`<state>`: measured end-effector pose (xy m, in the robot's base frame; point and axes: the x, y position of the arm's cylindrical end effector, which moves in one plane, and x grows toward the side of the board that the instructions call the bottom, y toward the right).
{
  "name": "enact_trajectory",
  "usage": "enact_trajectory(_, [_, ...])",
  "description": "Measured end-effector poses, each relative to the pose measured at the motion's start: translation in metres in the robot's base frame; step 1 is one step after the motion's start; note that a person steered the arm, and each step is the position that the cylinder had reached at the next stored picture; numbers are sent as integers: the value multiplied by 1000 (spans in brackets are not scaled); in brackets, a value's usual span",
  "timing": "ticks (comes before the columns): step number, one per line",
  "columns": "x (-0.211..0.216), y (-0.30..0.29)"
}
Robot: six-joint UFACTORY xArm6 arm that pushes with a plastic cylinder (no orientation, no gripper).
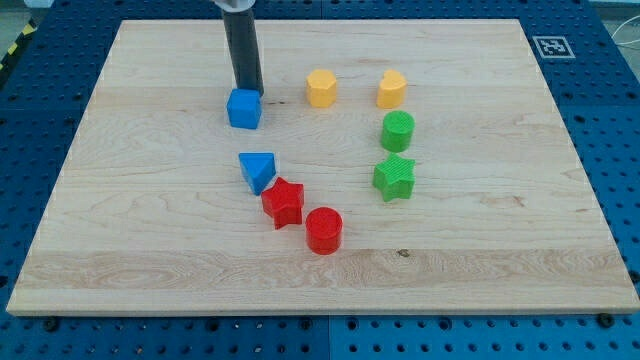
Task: Push blue cube down
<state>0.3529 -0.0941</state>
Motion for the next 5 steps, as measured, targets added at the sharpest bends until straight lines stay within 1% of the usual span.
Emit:
enact_trajectory(3, [23,1])
enact_trajectory(4, [25,1])
enact_trajectory(5, [39,1])
